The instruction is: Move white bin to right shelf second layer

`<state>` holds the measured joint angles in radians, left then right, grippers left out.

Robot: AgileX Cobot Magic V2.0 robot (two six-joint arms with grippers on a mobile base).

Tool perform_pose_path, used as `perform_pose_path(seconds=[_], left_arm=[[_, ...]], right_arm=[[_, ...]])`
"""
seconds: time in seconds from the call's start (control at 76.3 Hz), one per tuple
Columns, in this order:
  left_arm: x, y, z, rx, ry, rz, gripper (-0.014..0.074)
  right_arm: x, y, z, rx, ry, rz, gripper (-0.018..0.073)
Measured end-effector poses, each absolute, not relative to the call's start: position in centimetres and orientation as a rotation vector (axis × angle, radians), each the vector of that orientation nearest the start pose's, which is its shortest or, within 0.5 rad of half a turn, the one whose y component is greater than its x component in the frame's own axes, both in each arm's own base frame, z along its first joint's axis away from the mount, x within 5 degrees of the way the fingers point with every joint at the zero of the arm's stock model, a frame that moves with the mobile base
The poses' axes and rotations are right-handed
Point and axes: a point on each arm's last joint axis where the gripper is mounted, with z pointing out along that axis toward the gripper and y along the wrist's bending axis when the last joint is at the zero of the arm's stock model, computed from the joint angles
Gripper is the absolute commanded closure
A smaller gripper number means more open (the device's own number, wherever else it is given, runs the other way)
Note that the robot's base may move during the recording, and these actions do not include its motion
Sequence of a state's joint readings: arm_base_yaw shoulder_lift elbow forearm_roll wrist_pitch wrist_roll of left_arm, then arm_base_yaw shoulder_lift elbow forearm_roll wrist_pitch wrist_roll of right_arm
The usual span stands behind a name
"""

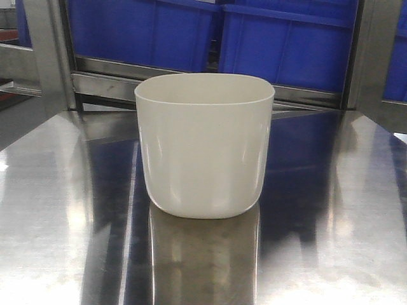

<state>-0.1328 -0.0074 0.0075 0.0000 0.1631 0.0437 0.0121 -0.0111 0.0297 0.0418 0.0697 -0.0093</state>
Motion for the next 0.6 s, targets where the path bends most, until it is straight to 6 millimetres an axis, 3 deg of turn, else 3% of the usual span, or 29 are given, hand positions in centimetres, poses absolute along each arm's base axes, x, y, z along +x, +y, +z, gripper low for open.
perform_pose_path(seconds=[0.407,0.603], left_arm=[[5.54,-0.74,19.62,0.145,1.641,-0.068,0.0512],[5.54,-0.74,19.62,0.145,1.641,-0.068,0.0512]], right_arm=[[5.68,0.10,19.72,0.014,1.574,0.037,0.0510],[5.47,0.14,19.96,0.010,1.657,0.040,0.0510]])
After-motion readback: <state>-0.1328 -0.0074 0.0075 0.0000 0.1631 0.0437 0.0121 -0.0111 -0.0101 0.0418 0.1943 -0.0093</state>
